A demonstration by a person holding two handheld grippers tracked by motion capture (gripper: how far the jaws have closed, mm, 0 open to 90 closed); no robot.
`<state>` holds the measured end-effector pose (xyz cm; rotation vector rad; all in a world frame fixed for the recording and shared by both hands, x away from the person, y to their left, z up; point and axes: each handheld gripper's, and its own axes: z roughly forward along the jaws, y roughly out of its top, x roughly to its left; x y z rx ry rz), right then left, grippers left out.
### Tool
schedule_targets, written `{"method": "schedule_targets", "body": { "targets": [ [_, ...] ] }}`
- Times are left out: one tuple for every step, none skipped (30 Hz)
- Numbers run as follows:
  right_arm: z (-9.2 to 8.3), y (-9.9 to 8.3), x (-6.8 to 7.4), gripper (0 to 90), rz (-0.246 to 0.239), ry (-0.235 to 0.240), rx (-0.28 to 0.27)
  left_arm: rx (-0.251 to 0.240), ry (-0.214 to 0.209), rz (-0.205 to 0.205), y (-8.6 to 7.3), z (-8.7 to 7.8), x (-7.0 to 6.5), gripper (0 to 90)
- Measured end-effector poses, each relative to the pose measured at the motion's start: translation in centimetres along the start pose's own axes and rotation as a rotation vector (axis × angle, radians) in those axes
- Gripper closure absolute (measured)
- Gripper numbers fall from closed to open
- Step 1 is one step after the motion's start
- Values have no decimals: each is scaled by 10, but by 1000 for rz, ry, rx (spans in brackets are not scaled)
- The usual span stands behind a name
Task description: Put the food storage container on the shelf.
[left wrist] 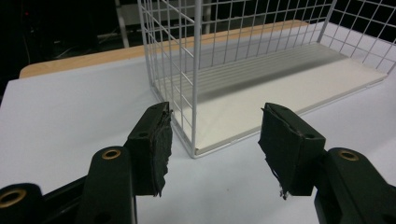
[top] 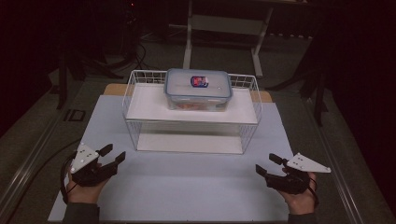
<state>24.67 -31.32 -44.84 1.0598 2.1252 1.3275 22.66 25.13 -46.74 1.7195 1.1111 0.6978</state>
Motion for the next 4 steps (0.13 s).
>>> {"method": "schedule_targets", "body": {
  "targets": [
    [0,0,0,279,-5,-2,0,0,3,2,0,0,0,432],
    [0,-1,-1,279,-5,-3,0,3,6,8,0,1,0,431],
    [1,-2,-2,276,-5,-6,1,8,10,12,-1,2,0,431],
    [1,-2,-3,275,-2,-13,2,8,10,12,-1,2,0,431]
  ]
}}
